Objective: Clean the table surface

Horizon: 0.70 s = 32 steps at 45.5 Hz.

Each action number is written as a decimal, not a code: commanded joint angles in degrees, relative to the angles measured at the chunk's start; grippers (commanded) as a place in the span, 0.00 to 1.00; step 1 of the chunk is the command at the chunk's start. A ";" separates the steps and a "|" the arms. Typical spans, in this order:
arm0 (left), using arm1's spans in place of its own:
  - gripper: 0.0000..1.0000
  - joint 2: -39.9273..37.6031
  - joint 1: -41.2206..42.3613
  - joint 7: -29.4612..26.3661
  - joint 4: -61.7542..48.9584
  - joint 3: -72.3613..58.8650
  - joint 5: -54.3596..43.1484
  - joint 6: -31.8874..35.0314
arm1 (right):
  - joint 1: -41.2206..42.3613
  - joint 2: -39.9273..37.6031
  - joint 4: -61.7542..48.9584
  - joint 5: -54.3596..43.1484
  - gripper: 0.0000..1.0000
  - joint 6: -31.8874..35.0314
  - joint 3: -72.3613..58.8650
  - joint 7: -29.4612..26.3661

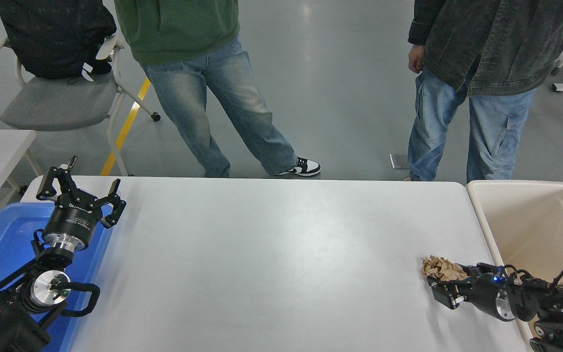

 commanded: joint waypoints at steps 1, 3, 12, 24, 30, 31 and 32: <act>0.99 0.00 0.00 0.00 0.00 0.00 0.00 0.00 | 1.25 0.04 0.18 2.99 0.00 1.26 -0.33 1.35; 0.99 0.00 0.00 0.00 0.00 0.00 0.00 0.00 | 1.87 -0.05 0.45 3.52 0.00 1.26 -0.42 2.05; 0.99 0.00 0.00 0.00 0.00 0.00 0.00 0.00 | 2.05 -0.23 0.71 5.09 0.00 1.34 -0.42 3.46; 0.99 0.00 0.00 0.00 0.00 0.00 0.00 0.00 | 4.24 -1.28 3.43 9.58 0.00 1.61 -0.24 5.04; 0.99 0.00 0.00 0.00 0.00 0.00 0.00 0.00 | 7.75 -6.10 13.00 13.27 0.00 3.01 -0.25 4.78; 0.99 0.00 0.00 0.00 0.00 0.00 0.00 0.00 | 8.46 -6.90 14.67 13.62 0.00 3.54 -0.25 4.60; 0.99 0.00 0.00 0.00 0.00 0.00 0.00 0.00 | 9.25 -7.78 16.25 13.89 0.00 3.98 -0.25 4.52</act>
